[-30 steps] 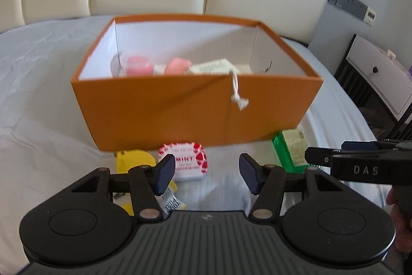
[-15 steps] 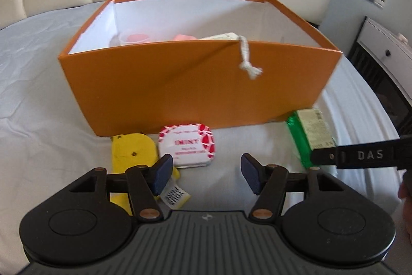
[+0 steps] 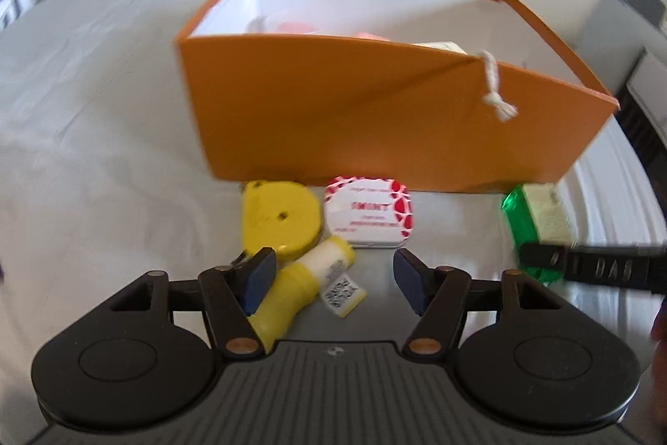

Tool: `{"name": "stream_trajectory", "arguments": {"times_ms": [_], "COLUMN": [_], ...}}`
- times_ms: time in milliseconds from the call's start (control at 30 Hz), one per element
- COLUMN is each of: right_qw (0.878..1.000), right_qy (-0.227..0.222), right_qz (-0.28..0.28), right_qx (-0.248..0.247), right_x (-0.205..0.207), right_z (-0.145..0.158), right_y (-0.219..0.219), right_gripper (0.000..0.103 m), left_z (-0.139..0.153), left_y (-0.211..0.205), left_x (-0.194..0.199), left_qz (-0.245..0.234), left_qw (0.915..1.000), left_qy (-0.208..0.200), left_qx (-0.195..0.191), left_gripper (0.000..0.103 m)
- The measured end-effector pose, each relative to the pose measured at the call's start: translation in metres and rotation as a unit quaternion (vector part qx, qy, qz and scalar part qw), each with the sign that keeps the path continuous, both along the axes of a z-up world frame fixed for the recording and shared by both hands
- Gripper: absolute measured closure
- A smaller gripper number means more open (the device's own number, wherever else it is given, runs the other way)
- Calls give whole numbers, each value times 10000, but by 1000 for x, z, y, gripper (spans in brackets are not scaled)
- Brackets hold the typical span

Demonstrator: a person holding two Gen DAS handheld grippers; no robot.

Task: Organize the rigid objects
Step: 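Grasp the green bottle with right gripper while left grasps the yellow bottle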

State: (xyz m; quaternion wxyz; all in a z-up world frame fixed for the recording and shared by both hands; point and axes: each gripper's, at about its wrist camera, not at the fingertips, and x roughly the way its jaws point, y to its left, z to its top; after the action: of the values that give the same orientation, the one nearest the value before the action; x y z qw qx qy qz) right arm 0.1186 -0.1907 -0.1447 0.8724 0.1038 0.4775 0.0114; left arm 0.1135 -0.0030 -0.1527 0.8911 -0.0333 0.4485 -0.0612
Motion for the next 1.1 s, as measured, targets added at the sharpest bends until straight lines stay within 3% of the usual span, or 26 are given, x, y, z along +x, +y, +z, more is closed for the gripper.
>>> {"name": "stream_trajectory", "arguments": {"times_ms": [100, 233, 367, 467, 633, 833, 1100], "right_qw": [9991, 9974, 9974, 9973, 9973, 9980, 9982], "right_qy": [-37, 9, 54, 61, 70, -23, -55], "right_qz": [418, 705, 673, 672, 695, 485, 466], "right_qx": [21, 175, 264, 276, 220, 408, 361], "right_x": [-3, -4, -3, -3, -1, -1, 1], "right_z": [1, -3, -3, -4, -5, -3, -4], "right_y": [14, 26, 23, 23, 25, 18, 22], "right_gripper": [54, 54, 54, 54, 53, 52, 54], "left_z": [-2, -8, -16, -16, -18, -17, -12], "left_y": [8, 3, -2, -3, -3, -7, -2], "left_x": [2, 6, 9, 8, 15, 15, 10], "left_qz": [229, 109, -56, -132, -100, -222, -269], "left_qw": [9997, 9992, 9973, 9971, 9974, 9978, 9986], "left_qy": [87, 343, 706, 732, 711, 566, 444], "left_qx": [-94, 148, 167, 149, 107, 281, 130], "left_gripper": [26, 27, 45, 51, 52, 74, 76]}}
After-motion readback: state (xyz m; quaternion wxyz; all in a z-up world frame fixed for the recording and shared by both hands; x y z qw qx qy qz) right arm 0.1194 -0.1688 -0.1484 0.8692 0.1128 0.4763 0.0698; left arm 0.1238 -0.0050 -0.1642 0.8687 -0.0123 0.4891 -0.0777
